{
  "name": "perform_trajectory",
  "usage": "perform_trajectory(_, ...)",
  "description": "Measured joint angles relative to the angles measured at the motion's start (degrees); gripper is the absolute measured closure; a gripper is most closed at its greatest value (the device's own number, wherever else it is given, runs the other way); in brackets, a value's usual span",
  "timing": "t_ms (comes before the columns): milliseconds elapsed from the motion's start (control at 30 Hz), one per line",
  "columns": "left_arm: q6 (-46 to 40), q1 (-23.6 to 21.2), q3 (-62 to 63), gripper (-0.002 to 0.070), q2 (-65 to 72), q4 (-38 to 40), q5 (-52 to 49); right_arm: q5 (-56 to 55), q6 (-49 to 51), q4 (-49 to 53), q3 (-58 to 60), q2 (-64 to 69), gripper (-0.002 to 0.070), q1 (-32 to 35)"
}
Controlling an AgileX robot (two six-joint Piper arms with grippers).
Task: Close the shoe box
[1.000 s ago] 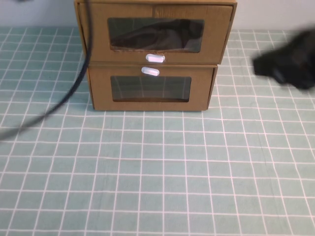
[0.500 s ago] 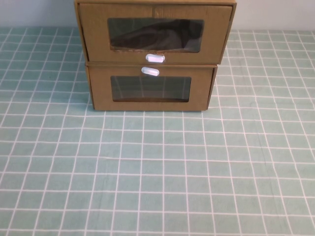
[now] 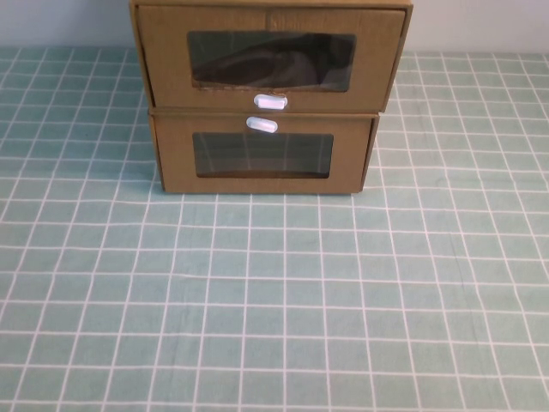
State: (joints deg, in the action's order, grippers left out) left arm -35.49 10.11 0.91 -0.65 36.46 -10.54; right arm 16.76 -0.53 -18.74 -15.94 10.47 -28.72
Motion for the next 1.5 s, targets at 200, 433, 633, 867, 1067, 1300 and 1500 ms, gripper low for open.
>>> perform_trajectory(200, 0.22, 0.14, -2.38, 0.068, 0.0, -0.04, 1.83, -9.51, -0.12, -3.68, 7.33, 0.0, 0.0688, 0.0)
perform_trajectory(433, 0.31, 0.36, -2.38, 0.068, 0.0, 0.18, 1.83, -8.97, -0.12, -5.19, 10.45, 0.0, 0.0688, 0.0)
perform_trajectory(633, 0.31, 0.36, -2.38, 0.068, 0.0, 0.18, 1.83, -3.51, -0.12, -5.23, 10.59, 0.0, 0.0688, 0.0)
perform_trajectory(867, 0.44, 0.36, -2.38, 0.068, 0.0, 0.18, 1.83, -11.25, -0.24, 2.98, 12.46, -0.52, 0.0688, 3.06)
perform_trajectory(1067, 0.44, 0.36, -2.38, 0.068, 0.0, 0.29, 1.83, -17.16, -0.27, 4.76, 17.27, -2.44, 0.0688, 19.32)
perform_trajectory(1300, 0.44, 0.36, -2.38, 0.068, 0.0, 0.29, 1.83, -9.03, -0.36, 9.75, 17.5, -10.51, 0.0688, 26.7)
perform_trajectory(1500, 0.44, 0.36, -2.38, 0.068, 0.0, 0.29, 1.83, 0.69, -0.49, 11.88, 17.5, -10.94, 0.0688, 26.92)
